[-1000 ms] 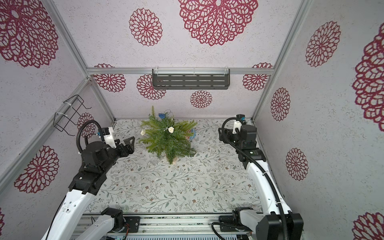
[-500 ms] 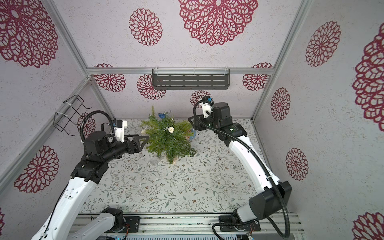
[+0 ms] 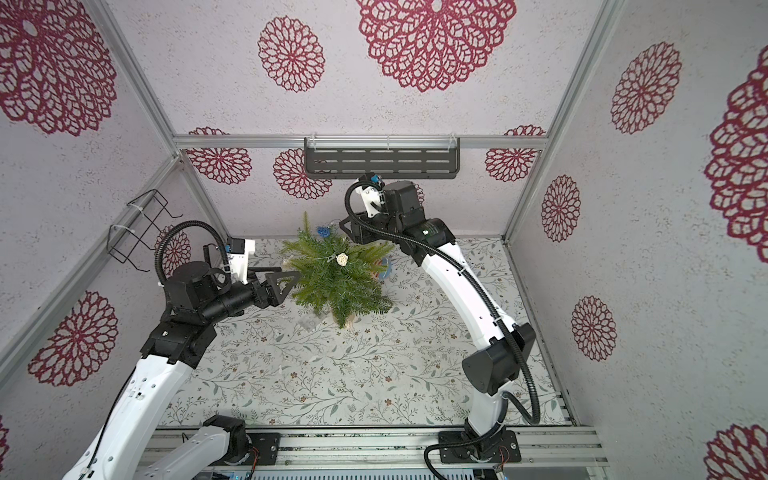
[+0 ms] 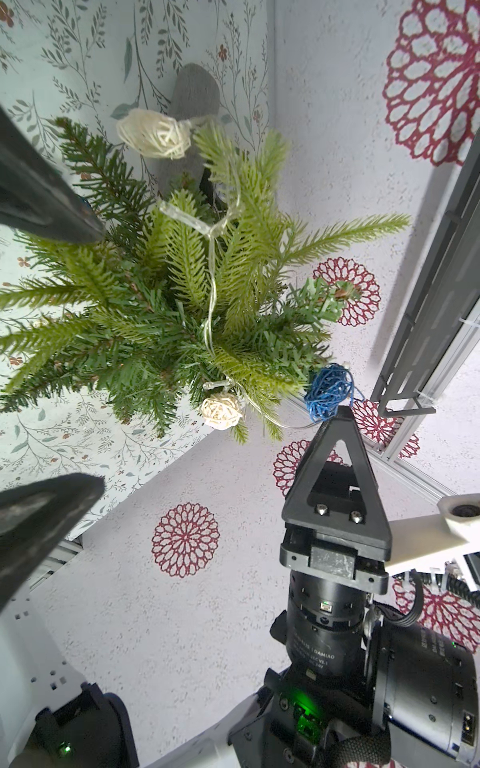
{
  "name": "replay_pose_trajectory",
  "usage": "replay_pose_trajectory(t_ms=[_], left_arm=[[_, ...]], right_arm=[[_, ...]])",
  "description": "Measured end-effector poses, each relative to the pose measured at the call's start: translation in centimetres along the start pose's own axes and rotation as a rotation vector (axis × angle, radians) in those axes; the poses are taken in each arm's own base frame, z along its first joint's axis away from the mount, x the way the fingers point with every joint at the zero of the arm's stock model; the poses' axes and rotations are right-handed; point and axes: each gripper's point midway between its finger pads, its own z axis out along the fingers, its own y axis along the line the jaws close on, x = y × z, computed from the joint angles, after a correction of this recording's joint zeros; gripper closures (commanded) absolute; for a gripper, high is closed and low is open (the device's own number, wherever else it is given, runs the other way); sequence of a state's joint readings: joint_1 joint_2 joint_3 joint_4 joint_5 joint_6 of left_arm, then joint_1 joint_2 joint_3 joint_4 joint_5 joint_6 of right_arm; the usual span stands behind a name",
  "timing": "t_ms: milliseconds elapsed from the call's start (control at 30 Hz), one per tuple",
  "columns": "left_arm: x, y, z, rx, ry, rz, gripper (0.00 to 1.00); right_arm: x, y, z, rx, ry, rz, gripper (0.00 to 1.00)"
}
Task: Remove string lights from the small christmas tree
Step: Pick up the light string from the Christmas tree.
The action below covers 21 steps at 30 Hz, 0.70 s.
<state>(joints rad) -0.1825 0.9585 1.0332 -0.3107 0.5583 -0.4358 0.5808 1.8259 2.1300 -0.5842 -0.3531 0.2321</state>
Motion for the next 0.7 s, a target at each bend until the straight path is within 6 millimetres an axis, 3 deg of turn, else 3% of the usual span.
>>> replay_pose_trajectory(t_ms=[167, 400, 567, 700], left_arm=[[-0.1, -0.1, -0.2, 0.001, -0.008, 0.004, 0.06], [-0.3, -0.4, -0.6, 0.004, -0.021, 0.007, 0.06], [-0.3, -0.4, -0.6, 0.003, -0.023, 0.007, 0.05], [-0.3, -0.5, -0.7, 0.004, -0.024, 0.008, 0.05]], right_arm=[[0.8, 0.2, 1.1, -0.003, 0.041, 0.004, 0.58], [1.6, 0.4, 1.1, -0.006, 0.071, 0.01, 0.69], [1.7, 0.8, 1.2, -0.018, 0.075, 0.005, 0.83], [1.8, 1.0, 1.2, -0.021, 0.075, 0.009, 0.87]])
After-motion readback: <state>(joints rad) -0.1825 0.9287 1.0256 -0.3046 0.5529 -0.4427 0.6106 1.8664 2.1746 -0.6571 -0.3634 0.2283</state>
